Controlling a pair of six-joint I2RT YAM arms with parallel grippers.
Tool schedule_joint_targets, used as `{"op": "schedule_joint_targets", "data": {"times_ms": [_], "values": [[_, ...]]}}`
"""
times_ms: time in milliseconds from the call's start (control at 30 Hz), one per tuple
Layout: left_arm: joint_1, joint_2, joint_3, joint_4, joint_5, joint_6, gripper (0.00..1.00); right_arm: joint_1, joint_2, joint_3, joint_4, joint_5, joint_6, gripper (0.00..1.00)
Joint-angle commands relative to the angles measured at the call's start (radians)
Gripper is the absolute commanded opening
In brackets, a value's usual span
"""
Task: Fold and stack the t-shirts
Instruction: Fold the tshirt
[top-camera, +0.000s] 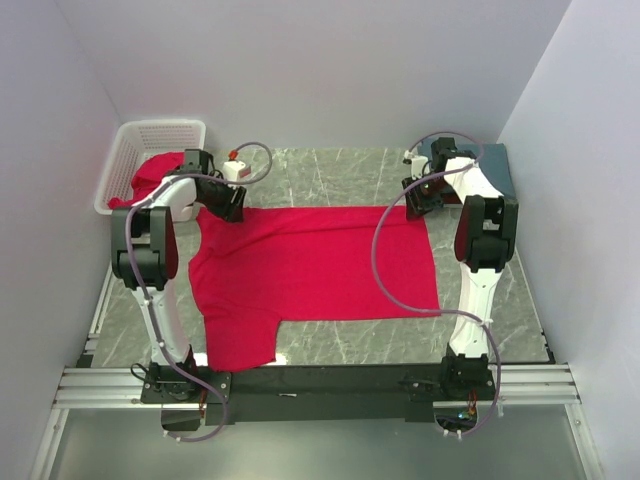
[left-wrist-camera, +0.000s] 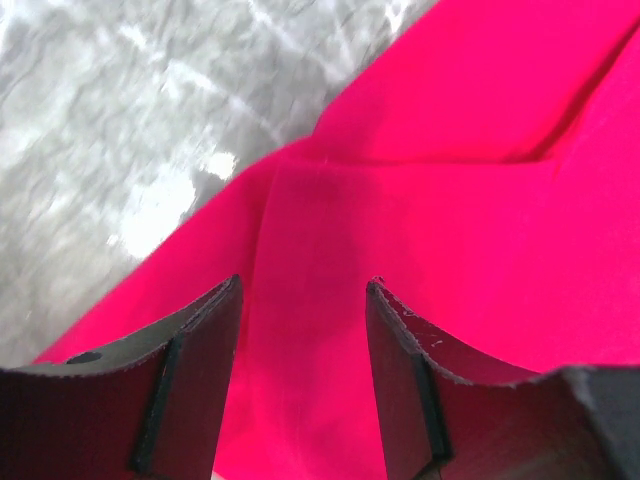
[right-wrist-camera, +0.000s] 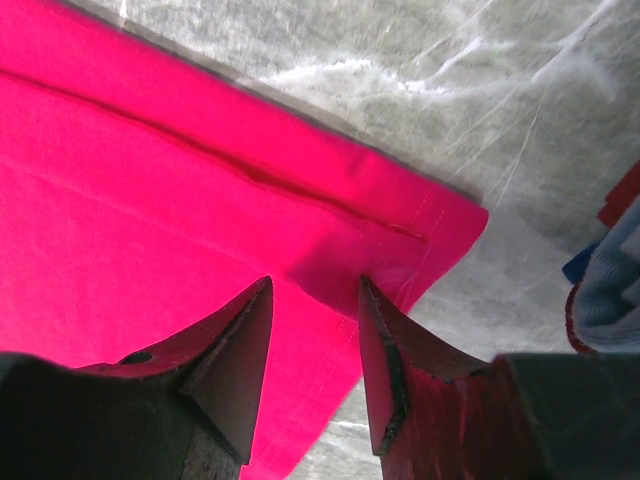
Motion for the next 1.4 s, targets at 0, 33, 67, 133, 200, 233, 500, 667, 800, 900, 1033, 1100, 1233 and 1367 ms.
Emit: {"op": "schedule_joint_targets", "data": {"times_ms": [0, 33, 67, 133, 200, 233, 500, 667, 800, 900, 1033, 1100, 1233, 1367], "values": [[-0.024, 0.032, 0.061, 0.023, -0.003, -0.027, 0.58, 0.002, -0.015, -0.003, -0.034, 0.01, -0.023, 0.46], [-0.03, 0.039, 0.075, 0.023, -0.006, -0.031, 0.58, 0.002, -0.017, -0.008, -0.034, 0.011, -0.026, 0.46], [-0.032, 0.053, 0.08, 0.025, -0.011, -0.033, 0.58, 0.003, -0.017, -0.012, -0.036, 0.014, -0.028, 0.46], [-0.035, 0.062, 0.089, 0.031, -0.014, -0.036, 0.58, 0.003, -0.019, -0.014, -0.043, 0.014, -0.037, 0.44], [-0.038, 0.075, 0.094, 0.033, -0.015, -0.039, 0.58, 0.002, -0.015, -0.011, -0.056, 0.014, -0.041, 0.43], [-0.04, 0.078, 0.097, 0.034, -0.012, -0.041, 0.58, 0.002, -0.015, -0.011, -0.059, 0.014, -0.043, 0.42], [-0.046, 0.026, 0.059, 0.029, 0.06, -0.007, 0.37, 0.003, -0.029, -0.017, -0.068, 0.019, -0.052, 0.4], [-0.047, -0.051, -0.006, 0.016, 0.118, 0.03, 0.14, 0.003, -0.035, -0.014, -0.074, 0.016, -0.052, 0.4], [-0.049, -0.088, -0.026, -0.016, 0.14, 0.061, 0.01, 0.0, -0.038, -0.009, -0.076, 0.016, -0.049, 0.4], [-0.057, -0.131, -0.064, -0.046, 0.16, 0.09, 0.01, 0.0, -0.048, -0.014, -0.079, 0.014, -0.052, 0.4], [-0.081, -0.186, -0.119, -0.084, 0.173, 0.111, 0.01, 0.0, -0.057, -0.019, -0.08, 0.013, -0.054, 0.39], [-0.101, -0.218, -0.164, -0.096, 0.17, 0.124, 0.01, -0.001, -0.058, -0.017, -0.083, 0.013, -0.055, 0.39], [-0.118, -0.278, -0.245, -0.037, 0.137, 0.085, 0.07, -0.001, -0.063, -0.019, -0.085, 0.008, -0.058, 0.41], [-0.092, -0.251, -0.206, 0.0, 0.114, 0.036, 0.31, -0.001, -0.072, -0.011, -0.071, -0.006, -0.051, 0.45]]}}
